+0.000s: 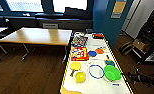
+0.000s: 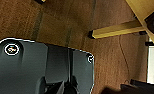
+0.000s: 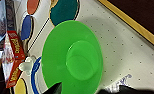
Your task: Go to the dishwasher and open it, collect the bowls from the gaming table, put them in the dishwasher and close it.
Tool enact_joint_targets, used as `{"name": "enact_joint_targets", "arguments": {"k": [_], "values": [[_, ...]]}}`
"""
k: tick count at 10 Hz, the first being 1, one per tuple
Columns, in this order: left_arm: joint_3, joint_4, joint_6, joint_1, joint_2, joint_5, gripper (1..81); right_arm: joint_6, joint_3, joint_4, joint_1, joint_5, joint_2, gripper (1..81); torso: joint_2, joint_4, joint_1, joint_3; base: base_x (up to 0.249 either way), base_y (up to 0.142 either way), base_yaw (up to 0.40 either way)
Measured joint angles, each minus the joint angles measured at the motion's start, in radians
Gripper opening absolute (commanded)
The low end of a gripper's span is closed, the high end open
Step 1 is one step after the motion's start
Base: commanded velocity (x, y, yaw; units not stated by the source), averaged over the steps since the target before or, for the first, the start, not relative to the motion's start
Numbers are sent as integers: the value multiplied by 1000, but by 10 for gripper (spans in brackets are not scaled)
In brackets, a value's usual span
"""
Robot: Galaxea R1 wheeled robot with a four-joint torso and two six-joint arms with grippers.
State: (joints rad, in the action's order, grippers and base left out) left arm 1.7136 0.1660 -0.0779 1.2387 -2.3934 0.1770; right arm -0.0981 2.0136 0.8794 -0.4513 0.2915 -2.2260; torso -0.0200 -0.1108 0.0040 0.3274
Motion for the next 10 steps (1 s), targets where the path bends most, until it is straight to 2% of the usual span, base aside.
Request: {"name": "enact_joint_targets", "arguments": {"k": [5,10], "values": [[27,0,0,0,-16,-14,811,0,-50,2,-57,-91,-16,811,0,0,0,0,0,0,0],[40,0,0,0,-29,-21,811,-8,-61,9,-127,-140,-19,811,0,0,0,0,0,0,0]]}}
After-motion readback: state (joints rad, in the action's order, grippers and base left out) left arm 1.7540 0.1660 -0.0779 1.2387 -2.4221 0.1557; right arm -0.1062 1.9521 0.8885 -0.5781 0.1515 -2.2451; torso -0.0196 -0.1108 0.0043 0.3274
